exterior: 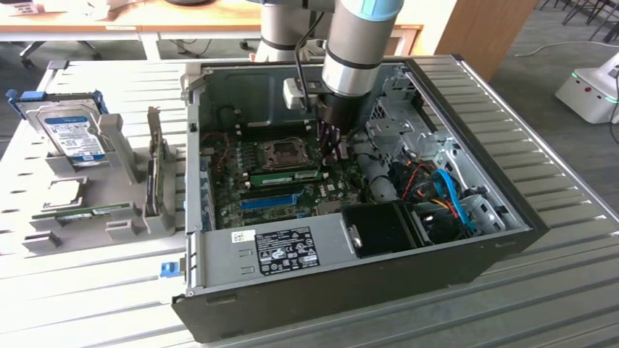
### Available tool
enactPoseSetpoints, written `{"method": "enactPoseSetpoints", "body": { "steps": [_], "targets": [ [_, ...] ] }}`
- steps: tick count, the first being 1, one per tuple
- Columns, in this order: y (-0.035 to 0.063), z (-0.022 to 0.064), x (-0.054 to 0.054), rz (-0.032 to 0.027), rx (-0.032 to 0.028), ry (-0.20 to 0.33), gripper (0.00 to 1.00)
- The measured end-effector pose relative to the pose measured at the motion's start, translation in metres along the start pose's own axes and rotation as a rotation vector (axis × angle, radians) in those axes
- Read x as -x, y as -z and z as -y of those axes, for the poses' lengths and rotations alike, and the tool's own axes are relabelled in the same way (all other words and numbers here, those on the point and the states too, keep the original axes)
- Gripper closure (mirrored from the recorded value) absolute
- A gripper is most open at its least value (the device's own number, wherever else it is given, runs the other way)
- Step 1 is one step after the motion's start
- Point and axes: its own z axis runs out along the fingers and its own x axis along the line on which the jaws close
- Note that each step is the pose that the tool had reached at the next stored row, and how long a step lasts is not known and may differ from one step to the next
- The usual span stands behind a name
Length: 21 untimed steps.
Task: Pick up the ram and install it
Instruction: 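Press down the ram until it locks into place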
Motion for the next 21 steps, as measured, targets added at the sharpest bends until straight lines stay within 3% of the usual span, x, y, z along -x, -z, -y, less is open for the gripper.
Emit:
{"method": "enactPoseSetpoints", "body": {
  "steps": [15, 21],
  "targets": [
    [-0.0024, 0.0001, 0.0001, 0.0001, 0.0, 0.0, 0.9],
    [0.0023, -0.0002, 0.0, 0.0003, -0.0001, 0.0, 0.9]
  ]
}}
